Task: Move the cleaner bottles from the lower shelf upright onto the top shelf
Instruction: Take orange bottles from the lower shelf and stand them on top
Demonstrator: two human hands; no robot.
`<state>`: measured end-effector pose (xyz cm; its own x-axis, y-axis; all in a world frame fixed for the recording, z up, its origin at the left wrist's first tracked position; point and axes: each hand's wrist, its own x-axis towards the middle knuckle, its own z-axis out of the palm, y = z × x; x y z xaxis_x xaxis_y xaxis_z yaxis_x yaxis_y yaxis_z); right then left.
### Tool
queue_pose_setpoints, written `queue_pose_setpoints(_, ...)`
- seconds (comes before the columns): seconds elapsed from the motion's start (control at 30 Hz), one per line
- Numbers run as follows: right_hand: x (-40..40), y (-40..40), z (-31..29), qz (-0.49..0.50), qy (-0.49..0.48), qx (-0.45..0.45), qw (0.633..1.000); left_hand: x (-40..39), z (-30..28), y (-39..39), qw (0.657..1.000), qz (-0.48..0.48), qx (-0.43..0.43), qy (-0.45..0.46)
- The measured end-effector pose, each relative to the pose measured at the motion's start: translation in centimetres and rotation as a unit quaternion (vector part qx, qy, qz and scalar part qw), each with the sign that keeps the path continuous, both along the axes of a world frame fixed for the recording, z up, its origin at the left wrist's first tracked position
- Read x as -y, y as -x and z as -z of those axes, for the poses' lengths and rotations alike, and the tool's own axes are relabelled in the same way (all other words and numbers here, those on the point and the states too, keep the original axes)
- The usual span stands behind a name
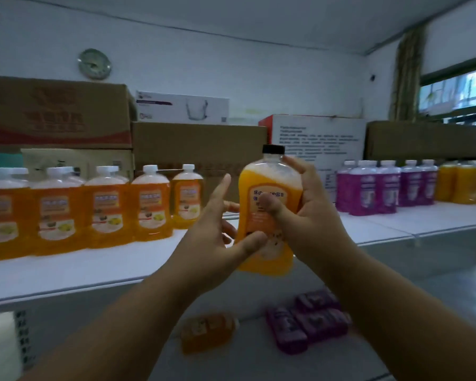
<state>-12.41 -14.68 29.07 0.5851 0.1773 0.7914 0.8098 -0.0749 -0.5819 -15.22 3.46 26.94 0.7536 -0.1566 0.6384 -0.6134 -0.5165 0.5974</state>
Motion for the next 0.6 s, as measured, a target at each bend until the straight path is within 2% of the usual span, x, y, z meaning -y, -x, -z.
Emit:
queue_pose_setpoints(0.1,9.3,1.5,-0.2,0.110,0.001,0.021,0.994,7.8,-0.3,-1.2,0.994,0.003,-0.031,-0.100)
queue_pose_setpoints(0.23,20.4,3.8,0.3,0.213,0.025,0.023,0.976,19.5,0.2,-2.7,0.981,0.103,-0.073,-0.145)
queue_pose_setpoints(0.4,33.7,5.9,1.2,0.273,0.016,0.001,0.962,34.1,-0.1,-4.0,0.962,0.197,-0.051,-0.184)
queue_pose_setpoints(0.6,45.4,4.6,1.4,0.325,-0.008,-0.024,0.945,47.2,-0.7,-8.2,0.935,0.269,-0.034,-0.230)
